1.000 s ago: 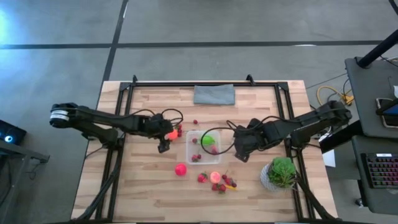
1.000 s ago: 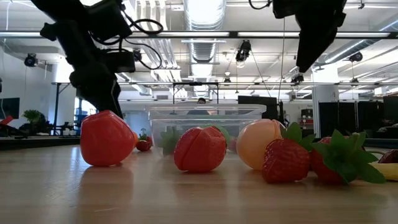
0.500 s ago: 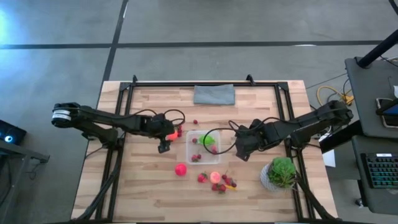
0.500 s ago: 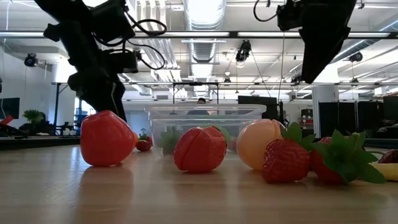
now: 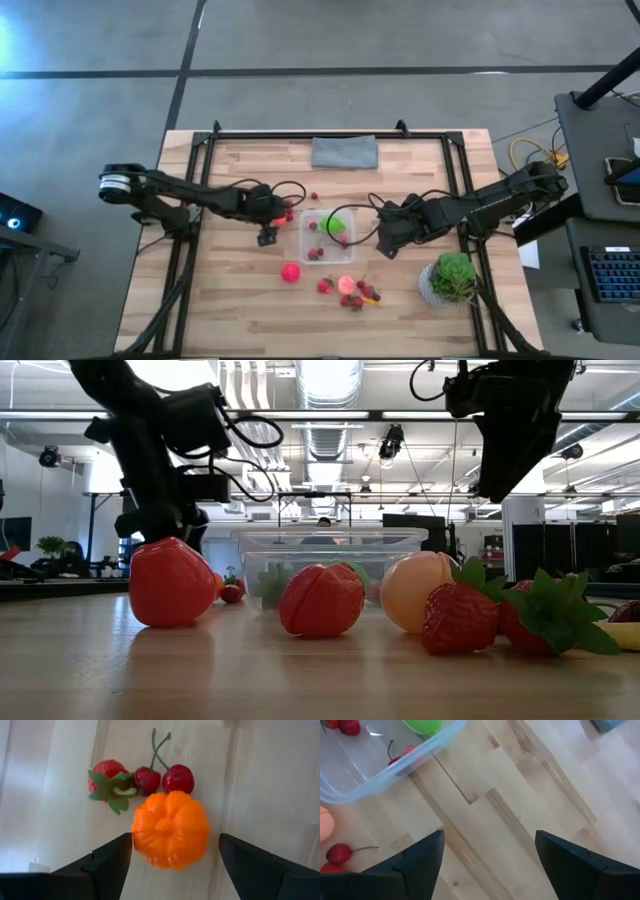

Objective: Pick and placing Produce into tupperware
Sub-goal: Put the orange pumpkin into the transparent container

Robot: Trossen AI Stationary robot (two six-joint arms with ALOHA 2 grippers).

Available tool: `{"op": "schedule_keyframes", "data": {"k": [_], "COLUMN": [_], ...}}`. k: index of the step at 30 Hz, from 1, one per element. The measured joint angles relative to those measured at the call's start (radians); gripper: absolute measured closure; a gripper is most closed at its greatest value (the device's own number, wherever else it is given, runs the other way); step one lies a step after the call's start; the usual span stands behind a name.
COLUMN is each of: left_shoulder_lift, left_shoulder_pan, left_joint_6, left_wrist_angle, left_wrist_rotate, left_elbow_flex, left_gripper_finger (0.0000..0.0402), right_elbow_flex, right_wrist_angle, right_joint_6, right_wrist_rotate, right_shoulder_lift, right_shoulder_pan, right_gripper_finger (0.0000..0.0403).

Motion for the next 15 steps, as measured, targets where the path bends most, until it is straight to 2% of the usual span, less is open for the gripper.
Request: {"op": "schedule_keyframes", "data": {"k": [8,15], "left_shoulder_lift": [0.026,0.026], "left_shoulder_pan": [0.000,0.007], "left_joint_6": [-0.001,0.002], "left_wrist_angle": [0.041,0.072], "left_wrist_rotate": [-0.002,-0.048], "left_elbow_flex": [0.000,-0.004], "left_gripper_finger": [0.0119,0.0119], "right_elbow_flex": [0.000,0.000], "right_wrist_angle": [0.009,0.010], "right_joint_6": [0.010,0.010], "right_wrist_rotate": [0.000,0.000], "right_shoulder_lift": [0.000,0.000], "right_shoulder_pan": [0.000,0.000], "right_gripper_finger": [0.0097,0.0101]}}
